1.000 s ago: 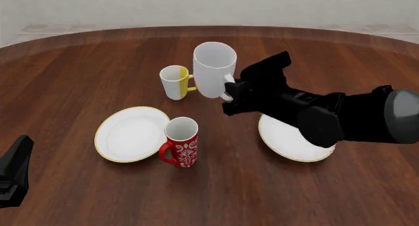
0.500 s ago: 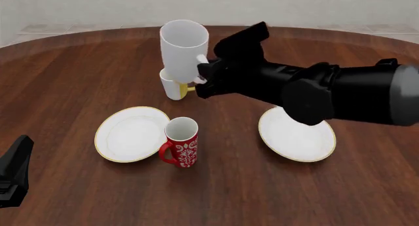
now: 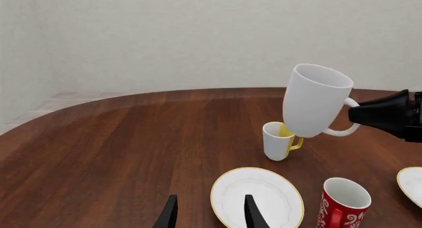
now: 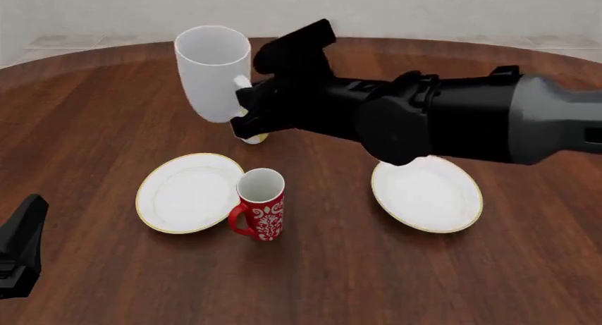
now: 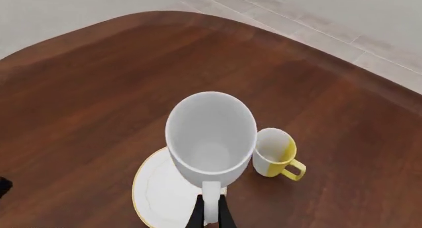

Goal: Put the white mug on the left plate.

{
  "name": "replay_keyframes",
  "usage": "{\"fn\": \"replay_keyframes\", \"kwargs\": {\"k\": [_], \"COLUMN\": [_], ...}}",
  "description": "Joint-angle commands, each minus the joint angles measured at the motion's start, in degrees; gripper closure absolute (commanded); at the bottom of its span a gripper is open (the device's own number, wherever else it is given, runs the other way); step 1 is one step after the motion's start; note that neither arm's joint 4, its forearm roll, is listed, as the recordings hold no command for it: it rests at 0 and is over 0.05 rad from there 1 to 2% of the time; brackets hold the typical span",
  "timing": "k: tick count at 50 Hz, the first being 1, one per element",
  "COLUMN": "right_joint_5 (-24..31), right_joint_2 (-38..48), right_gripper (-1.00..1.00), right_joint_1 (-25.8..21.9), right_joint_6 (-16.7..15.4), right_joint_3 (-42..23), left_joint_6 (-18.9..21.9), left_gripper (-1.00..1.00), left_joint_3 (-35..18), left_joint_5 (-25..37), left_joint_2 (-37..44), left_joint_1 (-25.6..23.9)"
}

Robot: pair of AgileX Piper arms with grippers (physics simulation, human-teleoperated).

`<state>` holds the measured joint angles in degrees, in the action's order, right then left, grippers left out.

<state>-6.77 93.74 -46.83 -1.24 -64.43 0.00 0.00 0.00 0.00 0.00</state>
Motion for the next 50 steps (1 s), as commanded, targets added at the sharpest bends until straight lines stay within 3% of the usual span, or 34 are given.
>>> {"fn": "replay_keyframes", "kwargs": {"k": [1, 50], "right_joint_5": [1.0, 1.32], "right_joint_2": [2.66, 10.16], "right_gripper": [1.0, 1.0], "right_joint_1": [-2.92, -7.48], "right_joint_6": [1.05, 3.23], "right_joint_3": [-3.16, -5.38], "left_joint_6": [0.0, 0.0], "left_gripper": [-1.0, -1.0], "left_joint_3": [0.0, 0.0], "left_joint_5": [0.0, 0.0], "left_joint_2": [0.0, 0.0], "left_joint_1": [0.0, 0.0]}}
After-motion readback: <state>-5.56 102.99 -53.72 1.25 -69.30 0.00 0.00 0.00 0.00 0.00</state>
